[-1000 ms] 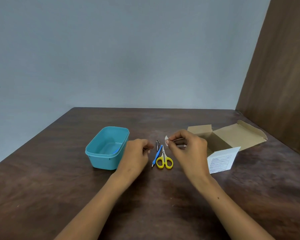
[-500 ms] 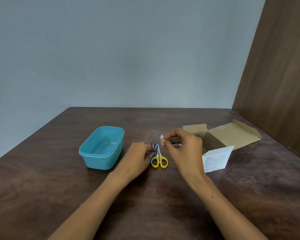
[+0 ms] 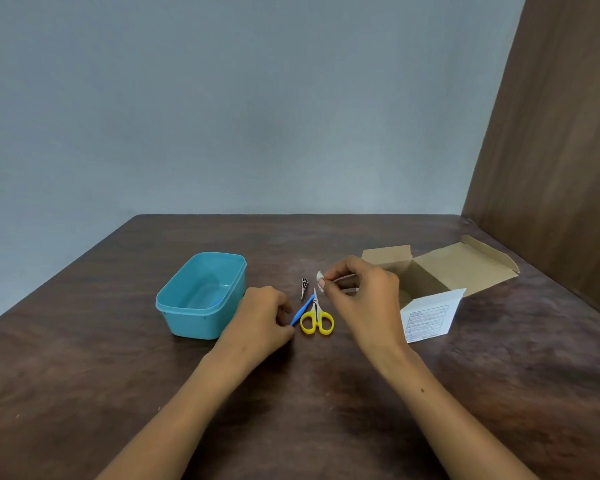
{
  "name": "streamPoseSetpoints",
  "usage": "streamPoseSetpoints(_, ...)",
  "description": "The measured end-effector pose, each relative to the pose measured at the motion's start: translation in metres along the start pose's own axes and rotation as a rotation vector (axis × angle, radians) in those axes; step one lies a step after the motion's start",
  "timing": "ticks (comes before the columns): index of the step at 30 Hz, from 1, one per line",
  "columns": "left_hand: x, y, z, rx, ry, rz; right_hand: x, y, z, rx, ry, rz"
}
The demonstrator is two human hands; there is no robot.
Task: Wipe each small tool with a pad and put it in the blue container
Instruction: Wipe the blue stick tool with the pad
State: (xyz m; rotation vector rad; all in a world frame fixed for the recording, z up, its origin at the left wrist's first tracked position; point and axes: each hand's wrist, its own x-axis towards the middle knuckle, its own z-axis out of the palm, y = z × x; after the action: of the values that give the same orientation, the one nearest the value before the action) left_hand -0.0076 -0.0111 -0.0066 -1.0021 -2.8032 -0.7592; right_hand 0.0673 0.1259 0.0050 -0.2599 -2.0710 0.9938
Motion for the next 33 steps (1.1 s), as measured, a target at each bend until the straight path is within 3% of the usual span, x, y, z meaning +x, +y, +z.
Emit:
streamPoseSetpoints(5, -0.007, 0.005, -0.005, 0.041, 0.081, 0.019, -0.001, -0.001, 0.000, -0.034, -0.049, 0.033)
streamPoseSetpoints(13, -0.002, 0.004, -0.009, -0.305, 0.337, 0.062, 0.001, 0.002, 0.001, -0.031, -0.058, -0.037)
streamPoseSetpoints(21, -0.003, 0.008, -0.005, -0.864, 0.196, -0.100, 0.001, -0.001, -0.002, 0.049, -0.063, 0.040)
streamPoseSetpoints(33, -0.006, 0.012, -0.005, -0.920, 0.183, -0.065, 0.000, -0.009, -0.004, 0.216, -0.103, 0.207)
